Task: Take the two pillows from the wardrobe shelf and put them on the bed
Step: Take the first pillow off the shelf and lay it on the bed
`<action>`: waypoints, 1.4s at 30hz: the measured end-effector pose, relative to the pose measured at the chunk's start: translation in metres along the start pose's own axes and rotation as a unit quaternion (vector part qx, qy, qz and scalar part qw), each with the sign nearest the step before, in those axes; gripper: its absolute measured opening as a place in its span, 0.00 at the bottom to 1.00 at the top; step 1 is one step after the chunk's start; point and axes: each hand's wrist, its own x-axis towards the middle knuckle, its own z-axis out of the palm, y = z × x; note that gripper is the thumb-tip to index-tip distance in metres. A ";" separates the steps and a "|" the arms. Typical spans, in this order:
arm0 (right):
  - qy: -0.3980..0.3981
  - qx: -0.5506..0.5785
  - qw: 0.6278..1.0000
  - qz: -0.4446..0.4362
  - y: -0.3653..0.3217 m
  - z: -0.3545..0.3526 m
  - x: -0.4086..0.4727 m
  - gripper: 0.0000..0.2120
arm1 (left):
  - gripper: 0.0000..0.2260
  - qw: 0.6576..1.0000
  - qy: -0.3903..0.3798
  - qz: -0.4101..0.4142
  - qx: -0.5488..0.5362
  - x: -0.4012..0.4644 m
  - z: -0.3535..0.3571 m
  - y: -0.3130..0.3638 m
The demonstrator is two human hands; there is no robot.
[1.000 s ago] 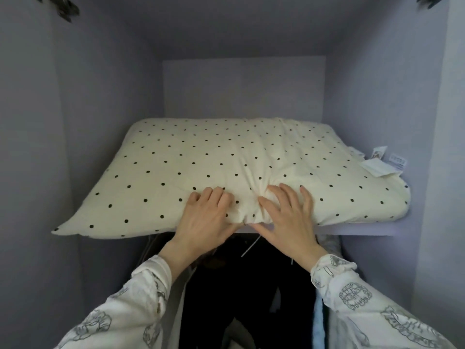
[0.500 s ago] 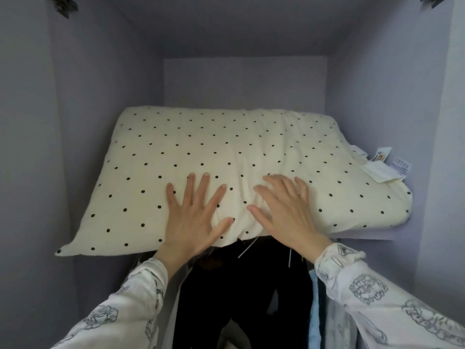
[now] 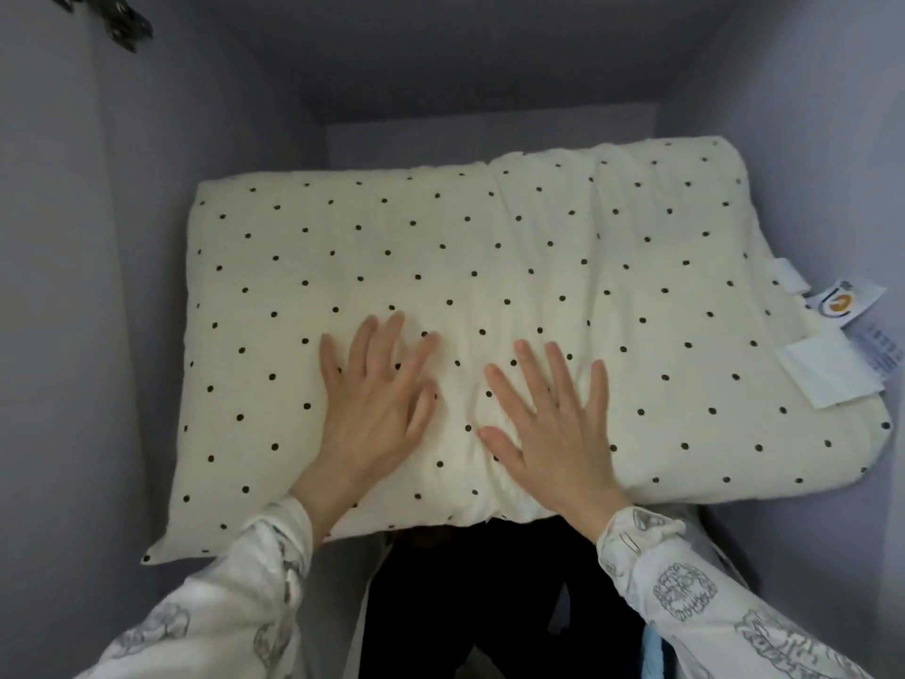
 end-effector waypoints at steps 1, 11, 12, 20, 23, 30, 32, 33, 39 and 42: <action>0.003 0.002 1.000 -0.002 0.000 0.000 -0.001 0.29 | 0.23 1.000 -0.005 -0.014 -0.004 0.024 -0.007 -0.003; 0.027 -0.020 0.999 -0.036 0.002 0.004 -0.009 0.31 | 0.24 1.000 0.007 0.003 0.018 0.162 -0.023 0.000; 0.030 -0.022 0.999 -0.040 0.001 0.003 -0.010 0.31 | 0.25 1.000 0.003 0.000 0.015 0.164 -0.023 -0.003; 0.035 -0.025 0.997 -0.060 0.003 0.003 -0.018 0.32 | 0.39 0.999 0.019 -0.023 0.023 0.165 -0.025 -0.023; 0.027 -0.021 0.997 -0.065 0.005 0.002 -0.021 0.32 | 0.38 0.998 0.048 -0.025 0.037 0.161 -0.025 -0.022; -0.003 -0.026 0.996 -0.090 0.013 0.001 -0.035 0.33 | 0.28 0.998 0.045 -0.039 -0.023 0.152 -0.026 -0.020; -0.003 -0.028 0.995 -0.092 0.014 0.000 -0.037 0.33 | 0.29 0.996 0.017 -0.055 -0.065 0.148 -0.024 -0.019; -0.001 -0.029 0.995 -0.092 0.014 0.000 -0.037 0.33 | 0.31 0.995 -0.001 -0.061 -0.074 0.148 -0.025 -0.018; 0.020 -0.033 0.994 -0.100 0.015 0.001 -0.036 0.33 | 0.48 0.995 -0.079 -0.046 -0.042 0.151 -0.030 -0.024; 0.023 -0.043 0.993 -0.109 0.016 0.003 -0.040 0.33 | 0.51 0.993 -0.093 -0.068 -0.020 0.151 -0.030 -0.020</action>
